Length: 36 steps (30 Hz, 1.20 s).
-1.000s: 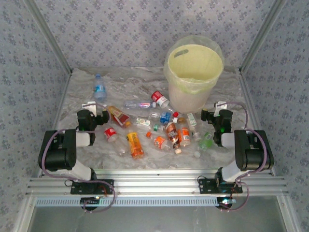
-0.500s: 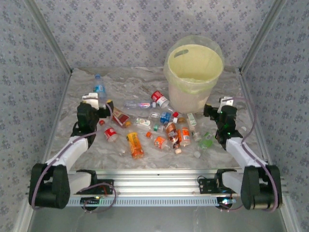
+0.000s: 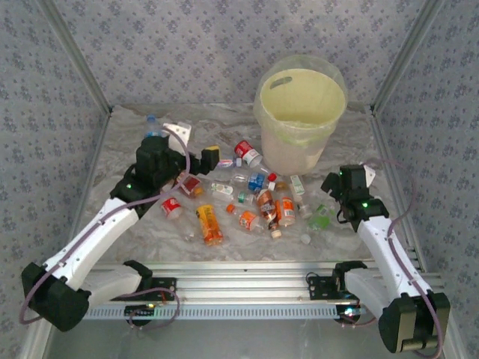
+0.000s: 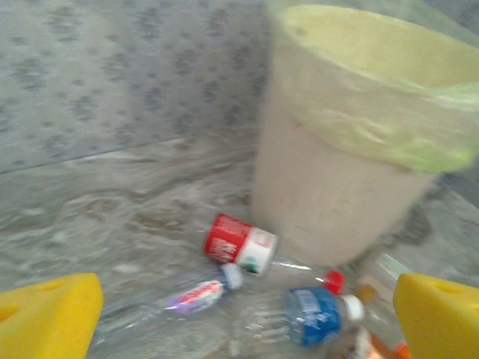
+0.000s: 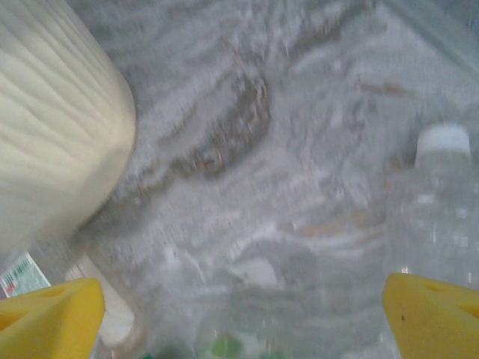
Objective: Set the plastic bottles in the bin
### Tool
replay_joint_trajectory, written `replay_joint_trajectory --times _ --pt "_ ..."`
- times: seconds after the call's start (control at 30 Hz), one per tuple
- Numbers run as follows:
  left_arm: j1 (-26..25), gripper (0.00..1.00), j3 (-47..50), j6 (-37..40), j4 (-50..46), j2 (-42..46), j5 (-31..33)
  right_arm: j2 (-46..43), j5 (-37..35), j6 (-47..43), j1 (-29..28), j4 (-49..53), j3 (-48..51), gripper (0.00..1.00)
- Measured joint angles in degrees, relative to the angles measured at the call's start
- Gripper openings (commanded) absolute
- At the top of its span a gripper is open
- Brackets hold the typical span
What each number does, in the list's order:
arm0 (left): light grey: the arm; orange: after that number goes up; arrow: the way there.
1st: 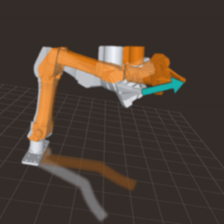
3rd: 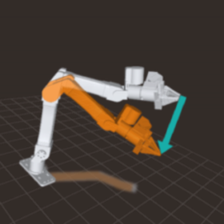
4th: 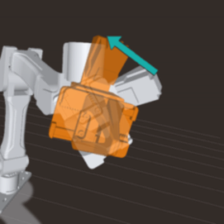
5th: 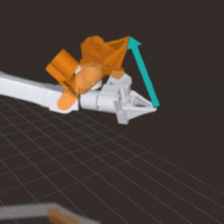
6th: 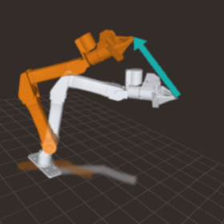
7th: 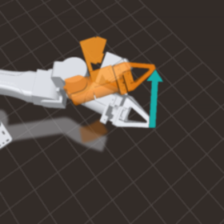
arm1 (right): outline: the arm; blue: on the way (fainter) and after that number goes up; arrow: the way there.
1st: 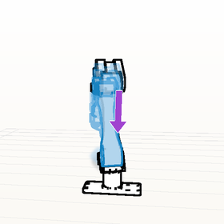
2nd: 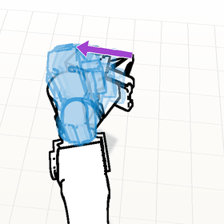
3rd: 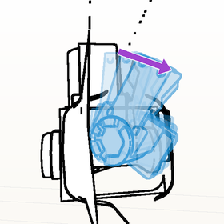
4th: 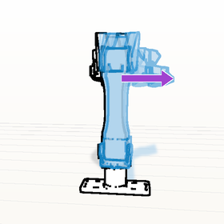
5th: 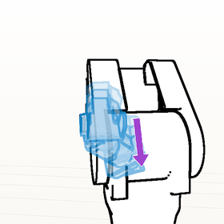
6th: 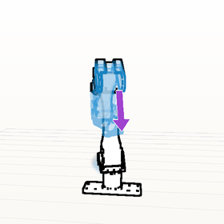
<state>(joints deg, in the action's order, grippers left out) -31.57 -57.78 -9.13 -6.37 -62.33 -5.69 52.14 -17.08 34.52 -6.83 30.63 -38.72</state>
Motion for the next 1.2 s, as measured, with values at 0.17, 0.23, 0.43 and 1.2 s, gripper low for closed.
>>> replay_joint_trajectory --times 0.17,0.23,0.43,1.2 --pt "-3.96 1.0 -7.04 4.79 -7.63 -4.68 -9.11 -1.22 3.15 3.13 -0.26 7.32 -0.04 0.89" --pt "-5.6 1.0 -8.85 6.56 -10.43 -6.25 -11.76 -1.38 4.63 3.78 -0.35 9.16 -0.11 0.88" --pt "-10.14 1.0 -12.39 11.15 -15.52 -9.25 -16.22 -1.09 9.4 5.03 -0.46 11.47 -0.11 0.87" --pt "-15.54 1.0 -6.12 15.15 -15.56 -5.79 -17.05 9.77 15.21 8.15 -1.01 5.38 2.54 0.84"
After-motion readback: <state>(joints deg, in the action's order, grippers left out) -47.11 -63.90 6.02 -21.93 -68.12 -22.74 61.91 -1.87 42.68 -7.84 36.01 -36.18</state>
